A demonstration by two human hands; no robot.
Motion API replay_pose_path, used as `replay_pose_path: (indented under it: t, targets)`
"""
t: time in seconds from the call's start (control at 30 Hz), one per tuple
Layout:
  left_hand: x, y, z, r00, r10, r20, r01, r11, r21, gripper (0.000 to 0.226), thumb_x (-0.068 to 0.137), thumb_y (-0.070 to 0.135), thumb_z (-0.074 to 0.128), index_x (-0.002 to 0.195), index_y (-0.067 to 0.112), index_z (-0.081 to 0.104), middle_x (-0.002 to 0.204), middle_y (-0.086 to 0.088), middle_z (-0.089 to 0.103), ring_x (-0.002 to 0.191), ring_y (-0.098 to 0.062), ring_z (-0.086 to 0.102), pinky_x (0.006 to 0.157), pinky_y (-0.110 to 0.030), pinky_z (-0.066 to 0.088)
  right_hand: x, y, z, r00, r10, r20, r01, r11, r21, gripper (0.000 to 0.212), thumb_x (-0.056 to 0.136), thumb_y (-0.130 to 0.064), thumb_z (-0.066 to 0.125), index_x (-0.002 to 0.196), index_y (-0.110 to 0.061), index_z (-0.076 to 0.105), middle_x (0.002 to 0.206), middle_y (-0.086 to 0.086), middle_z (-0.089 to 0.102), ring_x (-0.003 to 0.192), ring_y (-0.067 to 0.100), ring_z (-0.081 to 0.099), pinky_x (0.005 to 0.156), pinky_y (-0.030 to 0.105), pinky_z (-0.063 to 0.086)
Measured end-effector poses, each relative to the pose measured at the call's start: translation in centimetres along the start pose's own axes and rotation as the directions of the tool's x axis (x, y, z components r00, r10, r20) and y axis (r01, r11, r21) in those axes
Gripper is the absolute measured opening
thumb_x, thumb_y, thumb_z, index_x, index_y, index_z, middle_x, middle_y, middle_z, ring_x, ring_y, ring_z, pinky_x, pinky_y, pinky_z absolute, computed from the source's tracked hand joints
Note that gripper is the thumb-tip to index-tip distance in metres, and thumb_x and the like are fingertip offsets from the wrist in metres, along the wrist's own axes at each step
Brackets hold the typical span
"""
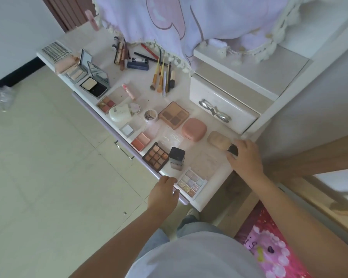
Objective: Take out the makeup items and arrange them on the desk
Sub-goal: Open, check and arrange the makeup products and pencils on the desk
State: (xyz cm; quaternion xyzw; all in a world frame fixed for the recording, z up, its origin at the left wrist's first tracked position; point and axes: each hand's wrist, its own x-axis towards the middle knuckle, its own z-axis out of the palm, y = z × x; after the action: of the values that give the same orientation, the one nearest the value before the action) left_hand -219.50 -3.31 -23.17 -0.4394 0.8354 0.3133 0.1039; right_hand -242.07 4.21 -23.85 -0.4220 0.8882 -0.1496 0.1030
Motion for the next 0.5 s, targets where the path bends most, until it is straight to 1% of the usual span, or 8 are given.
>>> replay_pose_path:
  t: [0.07, 0.13, 0.2, 0.27, 0.33, 0.4, 0.43, 0.5]
  targets:
    - [-0.3, 0.8, -0.6, 0.998, 0.061, -0.011, -0.060, 0.998, 0.018, 0.036, 0.096, 0.024, 0.041, 0.132, 0.018, 0.046, 0.133, 0.003, 0.046, 0.113, -0.013, 0.053, 0.089, -0.020, 0.044, 0.6, 0.3, 0.4, 0.987, 0.097, 0.130, -0.088, 0.993, -0.079, 0.045, 0.086, -0.022, 0.058, 0.123, 0.001, 0.048, 0.116, 0.023, 0.053, 0.109, 0.038, 0.047, 0.090, 0.040, 0.040]
    - [-0.6, 2.1, -1.3, 0.990, 0.138, -0.010, -0.137, 0.990, 0.030, 0.036, 0.097, 0.023, 0.039, 0.131, 0.018, 0.046, 0.133, 0.003, 0.046, 0.112, -0.014, 0.053, 0.089, -0.023, 0.044, 0.9, 0.4, 0.7, 0.973, 0.129, 0.192, -0.103, 0.985, -0.140, 0.042, 0.090, -0.023, 0.052, 0.125, -0.001, 0.045, 0.122, 0.020, 0.050, 0.114, 0.035, 0.044, 0.091, 0.037, 0.039]
    - [-0.7, 3.6, -2.0, 0.976, 0.219, -0.003, -0.219, 0.975, 0.031, 0.035, 0.097, 0.023, 0.038, 0.131, 0.017, 0.046, 0.132, 0.002, 0.047, 0.113, -0.016, 0.052, 0.089, -0.025, 0.043, 1.1, 0.3, 0.6, 0.970, 0.112, 0.216, -0.086, 0.988, -0.128, 0.034, 0.092, -0.020, 0.048, 0.118, 0.001, 0.050, 0.120, 0.020, 0.051, 0.112, 0.034, 0.047, 0.088, 0.036, 0.040]
    - [-0.7, 5.4, -2.7, 0.956, 0.293, -0.006, -0.293, 0.956, 0.015, 0.035, 0.097, 0.023, 0.039, 0.131, 0.016, 0.046, 0.132, 0.001, 0.048, 0.113, -0.017, 0.052, 0.090, -0.026, 0.043, 1.1, 0.5, 0.4, 0.966, 0.119, 0.229, -0.105, 0.992, -0.070, 0.029, 0.091, -0.017, 0.047, 0.112, 0.003, 0.054, 0.114, 0.021, 0.053, 0.107, 0.034, 0.050, 0.083, 0.034, 0.040]
    - [-0.2, 7.0, -3.5, 0.933, 0.360, -0.010, -0.359, 0.933, 0.026, 0.037, 0.096, 0.024, 0.040, 0.132, 0.016, 0.045, 0.132, -0.001, 0.048, 0.113, -0.018, 0.052, 0.091, -0.028, 0.044, 1.0, 0.8, -0.3, 0.960, 0.158, 0.232, -0.170, 0.985, 0.031, 0.027, 0.090, -0.017, 0.049, 0.106, 0.004, 0.057, 0.107, 0.021, 0.055, 0.100, 0.034, 0.053, 0.074, 0.031, 0.037]
    - [0.7, 8.3, -4.5, 0.916, 0.401, -0.003, -0.400, 0.915, 0.061, 0.039, 0.096, 0.024, 0.040, 0.134, 0.016, 0.041, 0.133, -0.001, 0.046, 0.115, -0.018, 0.050, 0.092, -0.028, 0.042, 0.7, 0.8, -1.4, 0.945, 0.210, 0.250, -0.251, 0.957, 0.145, 0.027, 0.090, -0.019, 0.052, 0.100, 0.005, 0.059, 0.099, 0.022, 0.059, 0.093, 0.035, 0.057, 0.068, 0.031, 0.038]
    - [1.4, 9.0, -5.1, 0.908, 0.420, 0.005, -0.419, 0.905, 0.079, 0.040, 0.096, 0.024, 0.041, 0.136, 0.016, 0.039, 0.134, -0.001, 0.045, 0.117, -0.018, 0.048, 0.093, -0.028, 0.040, 0.6, 0.8, -2.2, 0.937, 0.232, 0.260, -0.285, 0.939, 0.192, 0.028, 0.090, -0.020, 0.052, 0.099, 0.005, 0.060, 0.096, 0.022, 0.060, 0.090, 0.035, 0.058, 0.067, 0.032, 0.039]
    - [2.8, 10.2, -6.2, 0.890, 0.454, 0.033, -0.454, 0.881, 0.133, 0.044, 0.095, 0.024, 0.043, 0.138, 0.015, 0.035, 0.137, -0.003, 0.042, 0.120, -0.019, 0.045, 0.096, -0.028, 0.039, 0.1, 0.5, -4.1, 0.931, 0.255, 0.260, -0.323, 0.907, 0.268, 0.028, 0.090, -0.020, 0.053, 0.100, 0.005, 0.060, 0.089, 0.021, 0.061, 0.084, 0.034, 0.059, 0.062, 0.030, 0.036]
